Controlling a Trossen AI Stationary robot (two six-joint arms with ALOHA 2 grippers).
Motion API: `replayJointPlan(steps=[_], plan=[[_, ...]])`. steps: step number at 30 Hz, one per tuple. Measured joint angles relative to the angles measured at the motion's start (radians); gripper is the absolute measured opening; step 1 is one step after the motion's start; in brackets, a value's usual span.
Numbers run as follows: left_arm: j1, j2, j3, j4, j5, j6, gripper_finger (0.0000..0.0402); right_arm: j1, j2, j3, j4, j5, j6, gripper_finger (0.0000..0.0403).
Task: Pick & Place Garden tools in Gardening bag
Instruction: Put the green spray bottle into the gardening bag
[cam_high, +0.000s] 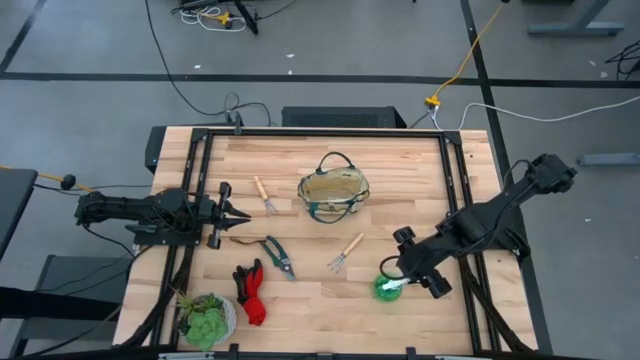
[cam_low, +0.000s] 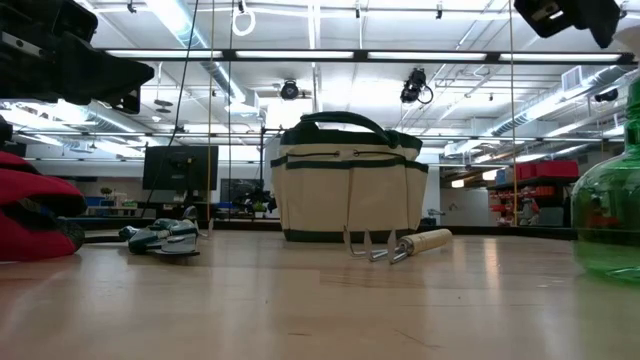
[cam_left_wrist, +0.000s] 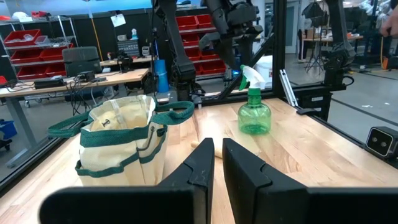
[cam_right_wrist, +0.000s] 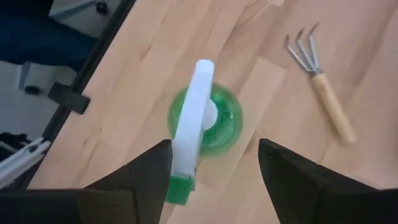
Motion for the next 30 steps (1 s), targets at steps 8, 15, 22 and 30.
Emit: replayJointPlan(steps=[8,15,22,30], plan=[[0.000,0.000,0.000,0.000,0.000,0.000,0.0042,0.000,0.009,0.000,-0.004,-0.015,0.001,0.0245],[0.000,0.000,0.000,0.000,0.000,0.000,0.0042,0.000,0.009,0.029,-0.058,-0.016,0.054,0.0245],[0.000,0.000,0.000,0.000,0.000,0.000,0.0042,0.014,0.008,0.109,-0.117,-0.005,0.070,0.0245],[0.000,0.000,0.000,0.000,0.000,0.000,0.0042,0.064,0.008,0.115,-0.123,0.057,0.090,0.0245]])
